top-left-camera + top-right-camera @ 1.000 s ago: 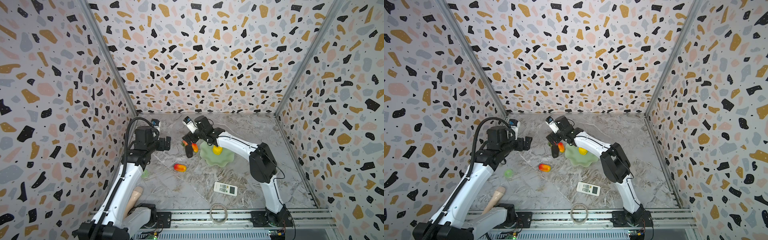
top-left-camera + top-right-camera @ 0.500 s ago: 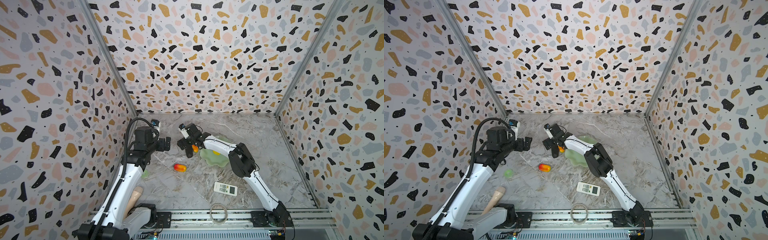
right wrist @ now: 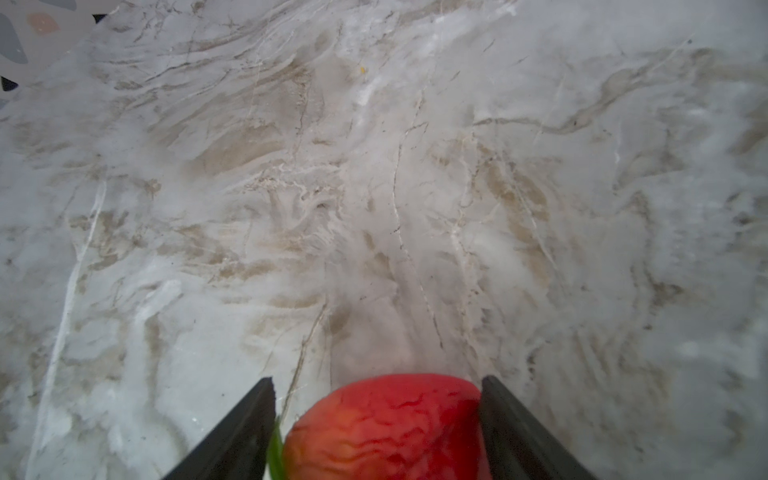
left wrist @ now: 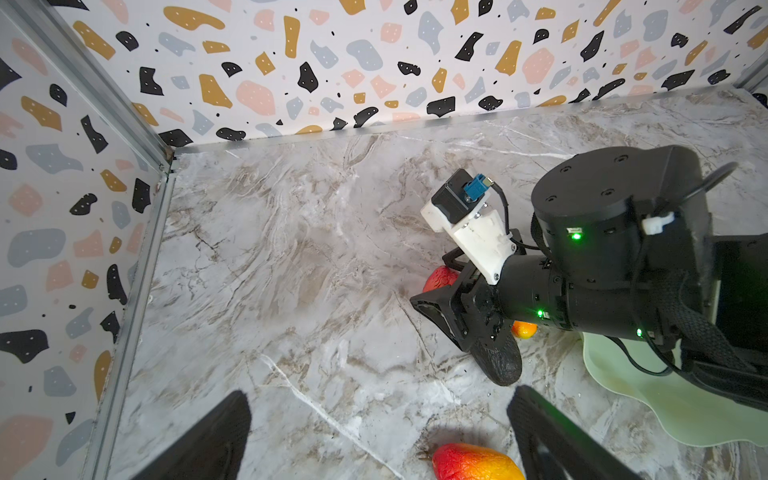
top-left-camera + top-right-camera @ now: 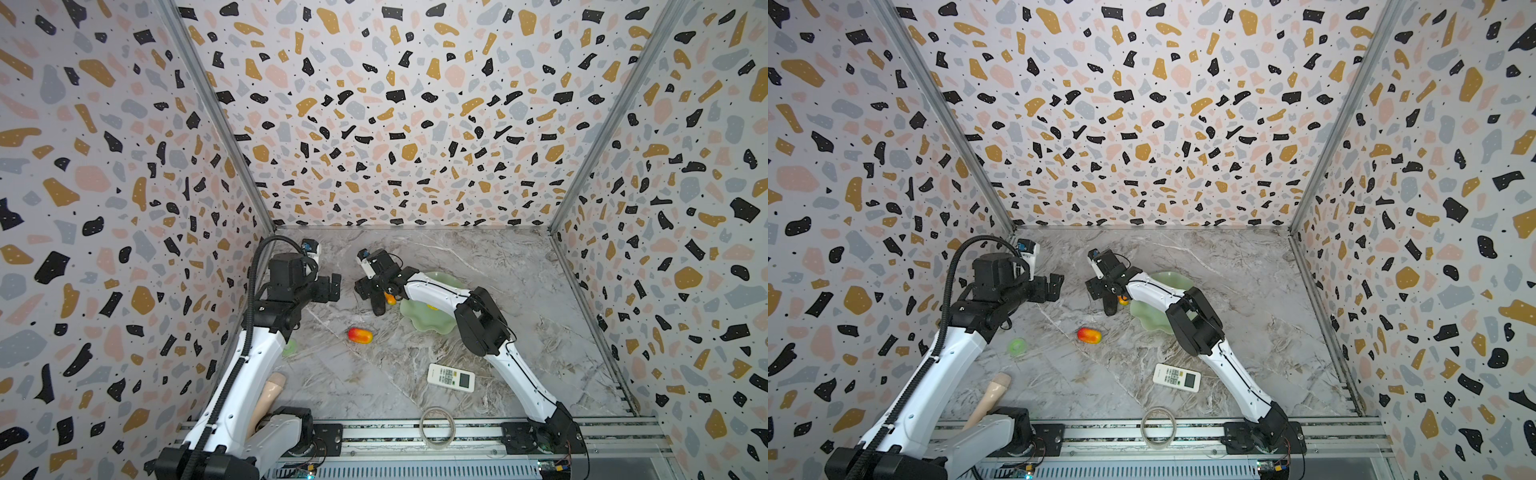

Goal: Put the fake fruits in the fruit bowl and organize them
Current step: 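Move the right gripper to the red strawberry and grasp it, then lift the strawberry with the right gripper and carry it over the bowl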

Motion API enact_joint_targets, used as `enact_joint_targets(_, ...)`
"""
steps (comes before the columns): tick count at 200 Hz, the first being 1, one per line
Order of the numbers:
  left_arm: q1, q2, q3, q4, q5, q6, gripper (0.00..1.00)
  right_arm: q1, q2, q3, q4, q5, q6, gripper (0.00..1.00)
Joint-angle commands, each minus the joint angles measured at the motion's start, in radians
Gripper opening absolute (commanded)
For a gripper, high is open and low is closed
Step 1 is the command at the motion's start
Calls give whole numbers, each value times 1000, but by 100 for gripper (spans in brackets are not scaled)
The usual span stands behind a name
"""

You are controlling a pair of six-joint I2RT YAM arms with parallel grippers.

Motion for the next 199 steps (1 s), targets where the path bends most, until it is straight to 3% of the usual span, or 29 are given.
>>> enact_joint_targets(1, 5, -18, -7, 29, 5, 11, 100, 4, 1, 45, -21, -26, 4, 79)
enact_joint_targets(32, 5, -21, -8, 29, 7, 11, 100, 5, 24, 74, -50, -30, 1, 84)
enact_joint_targets(52, 5, -21, -7, 29, 7, 11, 100, 6, 29, 75, -46, -37, 3, 79)
enact_joint_targets(115, 5, -22, -8, 31, 5, 11, 100, 8, 9, 79, -34, -61, 1, 36)
enact_joint_targets(199, 5, -22, -8, 31, 4, 10, 100, 9, -105, 46, -15, -64, -36, 14)
